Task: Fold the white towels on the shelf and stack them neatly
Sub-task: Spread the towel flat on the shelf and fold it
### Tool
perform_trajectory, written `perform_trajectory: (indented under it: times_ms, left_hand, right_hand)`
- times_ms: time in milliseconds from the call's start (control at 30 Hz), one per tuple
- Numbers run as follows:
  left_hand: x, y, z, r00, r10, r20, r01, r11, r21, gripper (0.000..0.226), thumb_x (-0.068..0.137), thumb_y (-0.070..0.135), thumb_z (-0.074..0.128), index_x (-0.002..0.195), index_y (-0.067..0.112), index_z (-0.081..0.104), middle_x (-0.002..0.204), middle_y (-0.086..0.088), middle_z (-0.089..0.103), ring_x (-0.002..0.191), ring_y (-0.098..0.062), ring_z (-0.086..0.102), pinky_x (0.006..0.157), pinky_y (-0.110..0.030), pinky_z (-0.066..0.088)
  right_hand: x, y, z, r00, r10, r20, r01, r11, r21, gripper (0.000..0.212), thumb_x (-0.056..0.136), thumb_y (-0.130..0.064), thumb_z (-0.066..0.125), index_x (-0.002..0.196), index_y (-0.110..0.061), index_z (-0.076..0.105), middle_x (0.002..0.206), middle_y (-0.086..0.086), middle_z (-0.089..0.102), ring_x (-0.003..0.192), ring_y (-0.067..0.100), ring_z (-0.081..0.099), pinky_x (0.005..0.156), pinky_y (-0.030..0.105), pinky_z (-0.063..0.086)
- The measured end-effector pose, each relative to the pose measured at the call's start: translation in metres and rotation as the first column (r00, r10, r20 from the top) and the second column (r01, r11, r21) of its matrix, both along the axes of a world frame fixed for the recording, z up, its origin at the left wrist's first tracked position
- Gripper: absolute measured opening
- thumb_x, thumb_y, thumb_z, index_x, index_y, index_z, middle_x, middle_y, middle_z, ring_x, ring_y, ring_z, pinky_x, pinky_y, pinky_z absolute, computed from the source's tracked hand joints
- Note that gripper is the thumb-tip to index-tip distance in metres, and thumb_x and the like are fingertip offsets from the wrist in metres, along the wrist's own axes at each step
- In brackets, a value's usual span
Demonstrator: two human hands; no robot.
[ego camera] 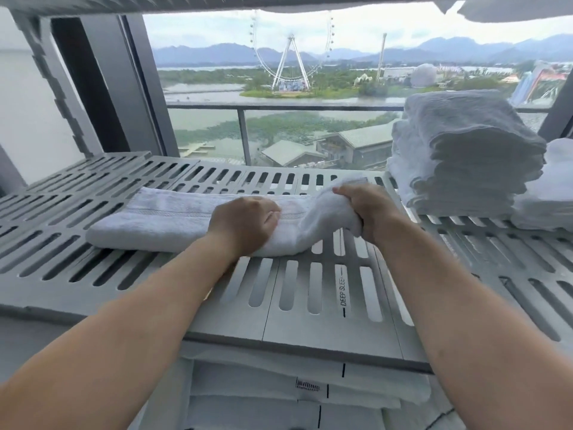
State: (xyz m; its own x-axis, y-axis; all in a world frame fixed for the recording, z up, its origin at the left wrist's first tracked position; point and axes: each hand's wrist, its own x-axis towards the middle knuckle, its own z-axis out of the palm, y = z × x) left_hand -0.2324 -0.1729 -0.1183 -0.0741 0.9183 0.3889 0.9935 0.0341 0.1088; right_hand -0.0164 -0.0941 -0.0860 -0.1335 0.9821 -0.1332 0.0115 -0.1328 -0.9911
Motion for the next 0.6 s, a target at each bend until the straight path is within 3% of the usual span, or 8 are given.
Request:
perform_trajectory:
  times_ms: [100, 167, 233, 300, 367, 433, 500, 600]
  left_hand:
    - [-0.032, -0.008, 0.009, 0.988, 0.147, -0.037, -0.151, 0.959, -0.24, 0.053, 0.09, 0.067, 0.032, 0.133, 0.045, 0.054, 0.148, 0.01, 0.051, 0.134, -0.018, 0.048, 0.102, -0.046, 0.041]
    - [-0.044, -0.015, 0.006, 0.979, 0.186, -0.08, -0.203, 0.906, -0.371, 0.07, 0.086, 0.08, 0.022, 0.149, 0.051, 0.032, 0.164, 0.007, 0.026, 0.15, -0.02, 0.025, 0.116, -0.057, 0.02]
    - [-0.042, -0.016, -0.002, 0.977, 0.192, -0.09, -0.212, 0.893, -0.398, 0.073, 0.086, 0.083, 0.014, 0.153, 0.053, 0.015, 0.169, 0.004, 0.01, 0.155, -0.022, 0.008, 0.118, -0.062, 0.003]
    - [-0.039, -0.014, -0.007, 0.982, 0.182, -0.049, -0.186, 0.896, -0.403, 0.07, 0.088, 0.079, 0.012, 0.154, 0.054, 0.011, 0.169, 0.001, 0.005, 0.156, -0.024, 0.002, 0.12, -0.061, -0.003]
    - [-0.05, -0.014, -0.002, 0.993, 0.114, 0.027, -0.092, 0.903, -0.421, 0.061, 0.096, 0.071, 0.016, 0.154, 0.052, 0.018, 0.169, 0.002, 0.009, 0.155, -0.022, 0.005, 0.122, -0.058, 0.0]
    - [-0.077, -0.02, 0.01, 0.992, 0.049, 0.12, 0.004, 0.913, -0.408, 0.054, 0.101, 0.062, 0.022, 0.151, 0.045, 0.036, 0.165, 0.004, 0.027, 0.151, -0.02, 0.023, 0.121, -0.054, 0.018]
    - [-0.113, -0.034, 0.022, 0.989, 0.081, 0.124, -0.035, 0.94, -0.338, 0.054, 0.102, 0.059, 0.024, 0.14, 0.035, 0.054, 0.154, 0.003, 0.046, 0.14, -0.02, 0.042, 0.115, -0.05, 0.033]
    - [-0.169, -0.057, 0.03, 0.975, 0.175, 0.134, -0.133, 0.951, -0.279, 0.054, 0.107, 0.051, 0.022, 0.144, 0.027, 0.052, 0.155, -0.001, 0.045, 0.143, -0.022, 0.038, 0.115, -0.044, 0.029]
  right_hand:
    - [-0.011, -0.002, 0.007, 0.998, -0.013, -0.064, 0.018, 0.997, 0.08, 0.03, 0.086, -0.01, 0.073, 0.113, 0.0, 0.064, 0.108, 0.025, 0.07, 0.096, 0.039, 0.072, 0.082, 0.058, 0.059]
    - [-0.022, -0.004, 0.014, 0.997, 0.007, -0.076, 0.004, 0.991, 0.133, 0.043, 0.082, -0.012, 0.076, 0.121, -0.004, 0.058, 0.11, 0.021, 0.069, 0.096, 0.035, 0.072, 0.081, 0.055, 0.06]
    - [-0.036, -0.01, 0.021, 0.997, 0.035, -0.067, -0.023, 0.984, 0.175, 0.053, 0.08, -0.016, 0.079, 0.124, -0.003, 0.053, 0.111, 0.019, 0.068, 0.095, 0.032, 0.072, 0.078, 0.05, 0.062]
    - [-0.054, -0.017, 0.027, 0.997, 0.072, -0.031, -0.065, 0.978, 0.197, 0.053, 0.079, -0.018, 0.079, 0.122, 0.0, 0.053, 0.107, 0.021, 0.068, 0.088, 0.03, 0.073, 0.067, 0.043, 0.063]
    - [-0.075, -0.025, 0.035, 0.995, 0.095, 0.025, -0.098, 0.974, 0.204, 0.044, 0.078, -0.019, 0.079, 0.112, 0.003, 0.06, 0.101, 0.023, 0.07, 0.081, 0.031, 0.074, 0.059, 0.04, 0.061]
    - [-0.097, -0.033, 0.043, 0.992, 0.104, 0.071, -0.116, 0.973, 0.199, 0.044, 0.076, -0.022, 0.08, 0.108, 0.002, 0.062, 0.102, 0.024, 0.07, 0.085, 0.036, 0.073, 0.069, 0.052, 0.062]
    - [-0.121, -0.04, 0.05, 0.985, 0.125, 0.117, -0.147, 0.968, 0.206, 0.057, 0.069, -0.025, 0.08, 0.116, -0.002, 0.058, 0.106, 0.022, 0.069, 0.09, 0.037, 0.072, 0.075, 0.058, 0.06]
    - [-0.162, -0.048, 0.055, 0.96, 0.149, 0.236, -0.204, 0.952, 0.228, 0.067, 0.06, -0.029, 0.075, 0.12, -0.004, 0.057, 0.108, 0.02, 0.068, 0.093, 0.036, 0.07, 0.078, 0.057, 0.06]
